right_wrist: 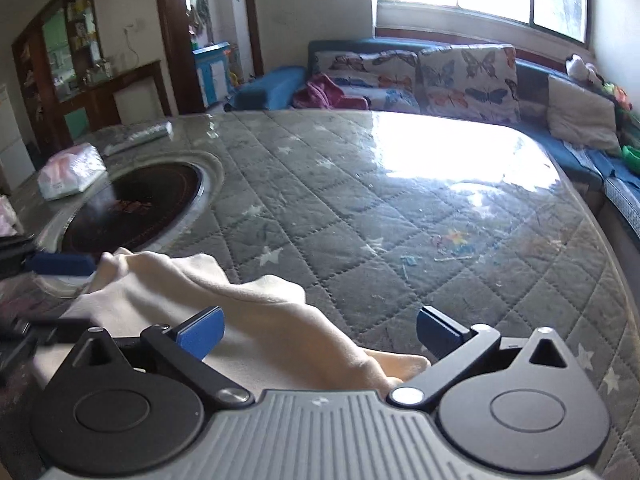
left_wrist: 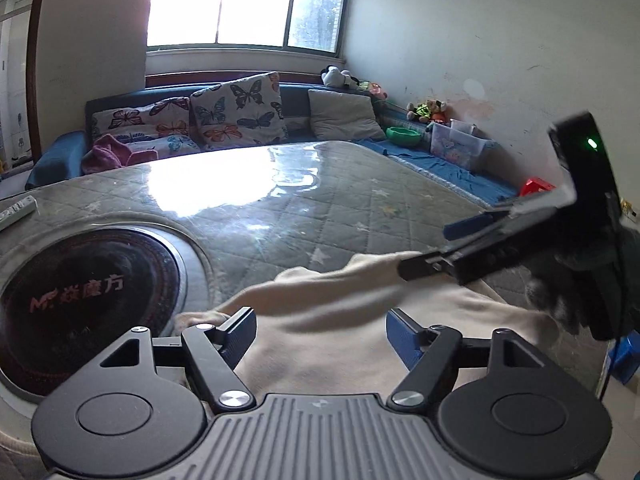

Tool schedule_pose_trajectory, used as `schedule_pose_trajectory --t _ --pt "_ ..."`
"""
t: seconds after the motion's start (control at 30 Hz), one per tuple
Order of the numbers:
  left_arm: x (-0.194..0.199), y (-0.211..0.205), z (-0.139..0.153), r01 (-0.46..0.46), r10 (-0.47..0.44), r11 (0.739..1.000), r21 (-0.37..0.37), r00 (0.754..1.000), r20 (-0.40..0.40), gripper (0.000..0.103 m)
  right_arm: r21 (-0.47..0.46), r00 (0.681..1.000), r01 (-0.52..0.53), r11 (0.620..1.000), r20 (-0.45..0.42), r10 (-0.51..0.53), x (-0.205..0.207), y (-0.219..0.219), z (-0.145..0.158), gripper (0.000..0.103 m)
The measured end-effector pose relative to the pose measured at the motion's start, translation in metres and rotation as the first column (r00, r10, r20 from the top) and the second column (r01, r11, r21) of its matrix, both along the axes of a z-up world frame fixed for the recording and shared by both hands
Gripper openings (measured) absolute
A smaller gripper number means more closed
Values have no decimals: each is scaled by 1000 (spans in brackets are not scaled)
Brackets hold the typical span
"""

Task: Fold clothes

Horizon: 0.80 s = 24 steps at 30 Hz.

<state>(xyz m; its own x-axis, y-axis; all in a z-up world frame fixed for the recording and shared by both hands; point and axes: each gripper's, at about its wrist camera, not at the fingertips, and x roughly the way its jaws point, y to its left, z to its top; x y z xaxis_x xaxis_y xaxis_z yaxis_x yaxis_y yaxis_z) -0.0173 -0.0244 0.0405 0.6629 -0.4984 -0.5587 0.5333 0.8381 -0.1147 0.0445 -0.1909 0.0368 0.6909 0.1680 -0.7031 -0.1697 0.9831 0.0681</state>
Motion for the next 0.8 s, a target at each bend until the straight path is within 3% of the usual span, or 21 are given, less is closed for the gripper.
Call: schedule_pose_trajectory --t 0.3,0.6,0.8 --pt "-2 0 -13 -12 13 1000 19 1000 -28 79 -86 999 27 996 -43 -31 30 14 -5 103" --pt "-2 8 -22 -52 53 998 35 998 -43 79 -115 995 59 992 -67 -67 47 18 -16 103" --pt "-5 13 -16 -107 108 994 30 994 -20 79 -120 999 -13 993 -35 9 40 36 1 103"
